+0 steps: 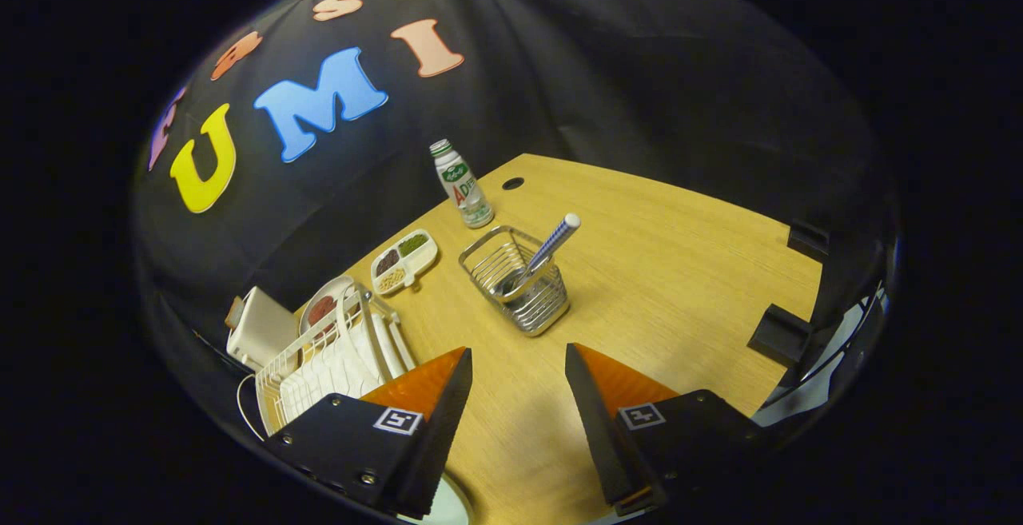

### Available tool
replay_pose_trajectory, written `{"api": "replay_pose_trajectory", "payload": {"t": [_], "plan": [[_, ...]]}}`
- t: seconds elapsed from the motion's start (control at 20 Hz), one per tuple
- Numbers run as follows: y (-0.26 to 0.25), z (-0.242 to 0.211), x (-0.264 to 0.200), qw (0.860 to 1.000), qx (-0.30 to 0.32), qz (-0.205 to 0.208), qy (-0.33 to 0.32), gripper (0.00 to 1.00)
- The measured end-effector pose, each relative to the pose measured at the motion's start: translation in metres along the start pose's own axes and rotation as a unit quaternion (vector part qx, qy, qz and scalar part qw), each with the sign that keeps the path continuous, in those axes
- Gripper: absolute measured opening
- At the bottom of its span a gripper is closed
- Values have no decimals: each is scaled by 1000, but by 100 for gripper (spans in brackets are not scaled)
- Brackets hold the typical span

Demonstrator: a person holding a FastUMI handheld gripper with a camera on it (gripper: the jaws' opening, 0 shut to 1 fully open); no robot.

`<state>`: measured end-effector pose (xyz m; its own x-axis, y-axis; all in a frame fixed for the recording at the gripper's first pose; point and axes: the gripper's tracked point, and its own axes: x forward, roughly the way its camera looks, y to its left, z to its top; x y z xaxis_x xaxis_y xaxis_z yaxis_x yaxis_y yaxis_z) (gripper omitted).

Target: Take the plate from the dish rack, then take the spoon from the basket and place it into the plate.

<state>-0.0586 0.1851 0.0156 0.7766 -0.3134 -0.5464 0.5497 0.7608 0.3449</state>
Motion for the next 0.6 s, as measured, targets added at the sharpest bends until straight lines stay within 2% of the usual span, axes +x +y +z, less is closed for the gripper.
{"api": "replay_pose_trajectory", "payload": {"t": [0.35, 0.6], "plan": [[-17, 44, 41, 996, 58, -48, -43, 74], [-18, 63, 61, 994, 76, -54, -64, 74]]}}
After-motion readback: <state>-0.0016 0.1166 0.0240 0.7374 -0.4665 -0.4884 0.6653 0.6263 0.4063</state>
